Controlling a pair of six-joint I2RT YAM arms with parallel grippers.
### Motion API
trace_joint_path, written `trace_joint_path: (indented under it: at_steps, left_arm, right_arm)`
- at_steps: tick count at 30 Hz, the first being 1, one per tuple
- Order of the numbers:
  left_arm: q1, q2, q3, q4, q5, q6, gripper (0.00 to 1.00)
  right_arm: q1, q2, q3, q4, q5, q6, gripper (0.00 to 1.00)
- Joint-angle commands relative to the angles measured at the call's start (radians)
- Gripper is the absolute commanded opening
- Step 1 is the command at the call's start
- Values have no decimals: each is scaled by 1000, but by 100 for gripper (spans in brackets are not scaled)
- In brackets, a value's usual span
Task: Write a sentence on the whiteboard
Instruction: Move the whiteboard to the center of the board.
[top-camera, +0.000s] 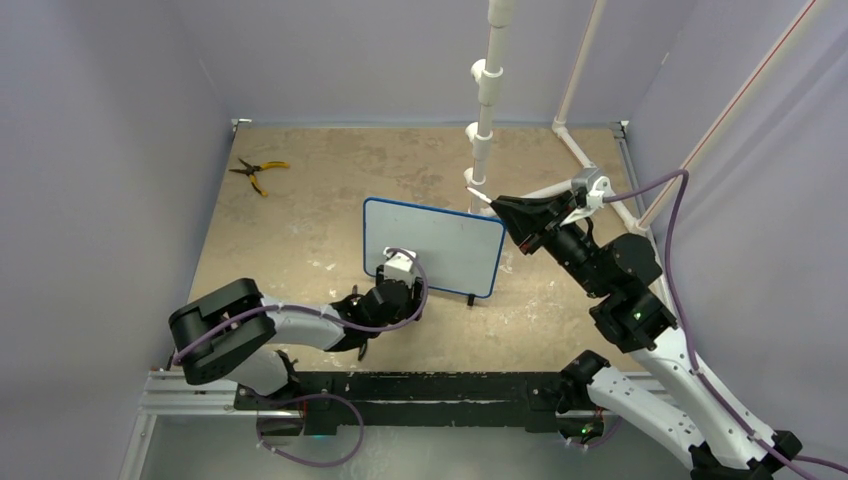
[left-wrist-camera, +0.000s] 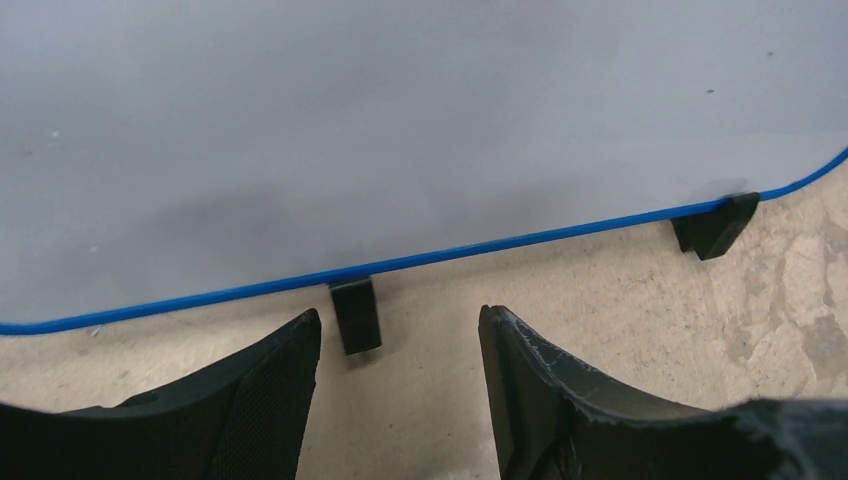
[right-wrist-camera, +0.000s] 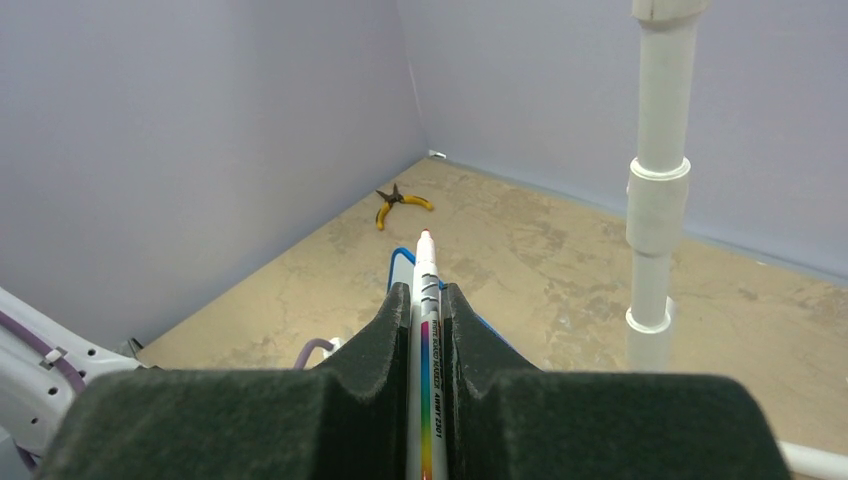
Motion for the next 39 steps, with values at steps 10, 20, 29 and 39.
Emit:
trace_joint_path:
  at_steps: [10, 20, 29, 39]
  left_arm:
    - [-1, 141, 70, 230, 197, 139, 57]
    - [-46, 224, 162, 224, 217, 96, 56]
    - [-106, 318, 283, 175, 172, 31, 56]
    - [-147, 287, 298, 120, 165, -10, 57]
  right_arm:
    - [1, -11, 6, 24, 25, 1, 0]
    - [1, -34, -4, 19, 50, 0, 0]
    - [1, -56, -11, 5, 67, 1, 0]
    - [2, -87, -17, -17, 84, 2, 0]
